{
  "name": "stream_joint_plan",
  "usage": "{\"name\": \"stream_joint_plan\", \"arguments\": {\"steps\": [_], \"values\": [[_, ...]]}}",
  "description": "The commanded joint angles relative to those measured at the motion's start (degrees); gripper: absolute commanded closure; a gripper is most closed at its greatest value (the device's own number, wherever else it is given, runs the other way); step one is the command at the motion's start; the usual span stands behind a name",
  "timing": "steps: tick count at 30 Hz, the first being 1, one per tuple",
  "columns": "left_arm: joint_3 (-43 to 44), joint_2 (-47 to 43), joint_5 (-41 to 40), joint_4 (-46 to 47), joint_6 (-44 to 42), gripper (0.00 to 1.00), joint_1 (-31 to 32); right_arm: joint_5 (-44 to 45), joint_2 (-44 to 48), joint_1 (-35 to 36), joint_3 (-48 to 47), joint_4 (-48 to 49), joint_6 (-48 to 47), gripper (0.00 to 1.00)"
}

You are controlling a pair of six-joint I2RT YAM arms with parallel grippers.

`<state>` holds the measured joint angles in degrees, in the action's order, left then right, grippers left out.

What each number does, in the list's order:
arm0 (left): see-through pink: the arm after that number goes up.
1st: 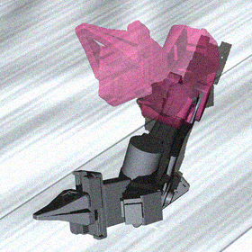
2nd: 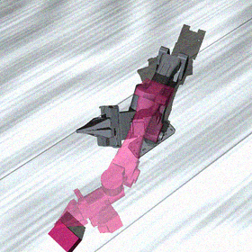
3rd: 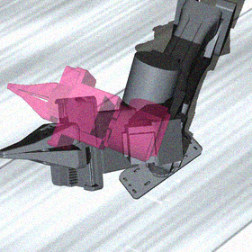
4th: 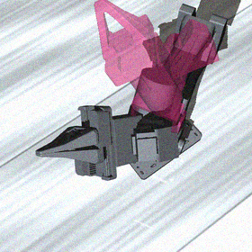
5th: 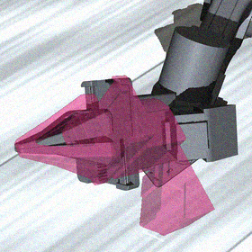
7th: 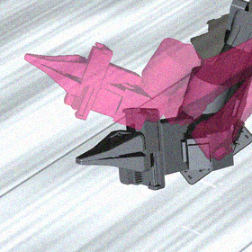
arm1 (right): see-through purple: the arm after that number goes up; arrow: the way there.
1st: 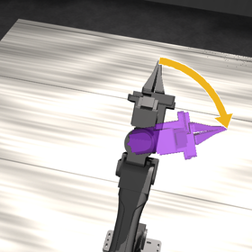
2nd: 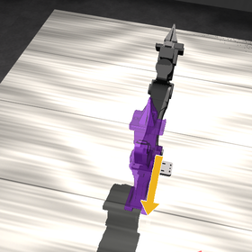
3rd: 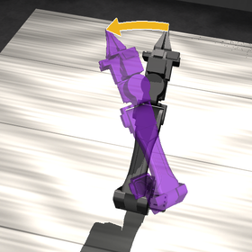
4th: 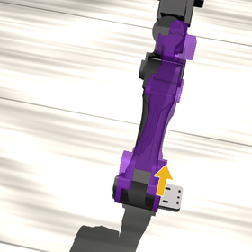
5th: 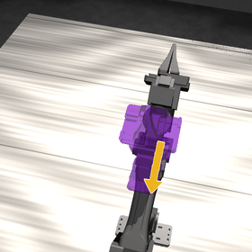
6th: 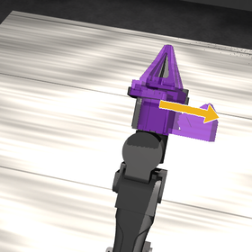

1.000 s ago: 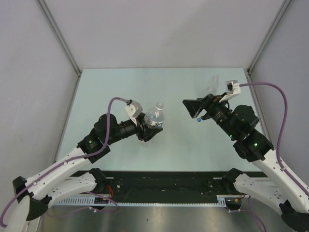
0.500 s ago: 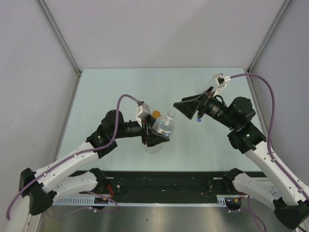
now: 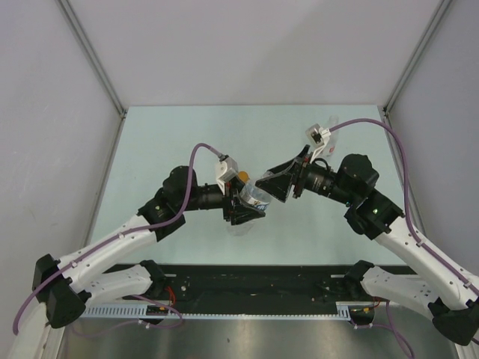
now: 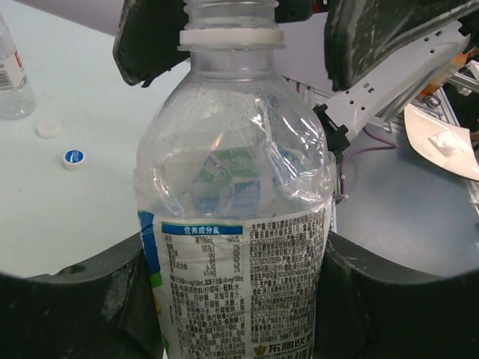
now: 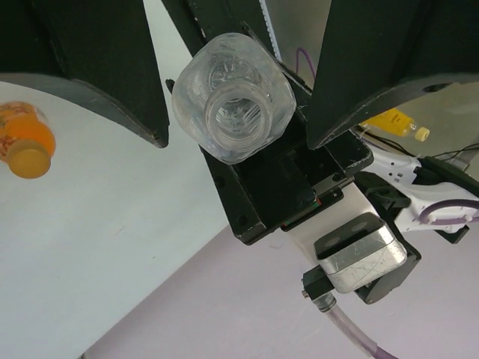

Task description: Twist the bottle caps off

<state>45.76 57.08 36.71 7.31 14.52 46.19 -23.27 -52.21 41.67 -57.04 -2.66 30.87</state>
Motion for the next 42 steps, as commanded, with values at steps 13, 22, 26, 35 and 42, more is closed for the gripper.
{"name": "stream_joint_plan", "arguments": {"steps": [13, 22, 26, 35, 42], "values": [[1.61, -0.04, 1.35, 1.22, -0.72, 0.89, -0.23, 0.24, 0.26, 1.92, -1.32, -4.29, -4.68, 0.79], [5.84, -1.52, -7.43, -9.32, -3.98, 0.0, -0.23, 3.93, 1.58, 2.28, -1.32, -4.64, -5.21, 1.0], [7.5, -3.91, -7.27, -13.01, -7.22, 0.0, -0.23, 6.2, 2.37, 2.1, -1.85, -5.25, -5.82, 1.0], [10.75, -11.63, -15.7, -17.68, -8.01, 0.0, -0.23, 19.11, 2.9, -2.55, -7.65, -12.46, -9.42, 1.0], [17.7, -12.69, -27.72, -19.8, -9.52, 0.0, -0.23, 35.64, 1.32, -4.49, -8.71, -13.87, -12.15, 1.0]]}}
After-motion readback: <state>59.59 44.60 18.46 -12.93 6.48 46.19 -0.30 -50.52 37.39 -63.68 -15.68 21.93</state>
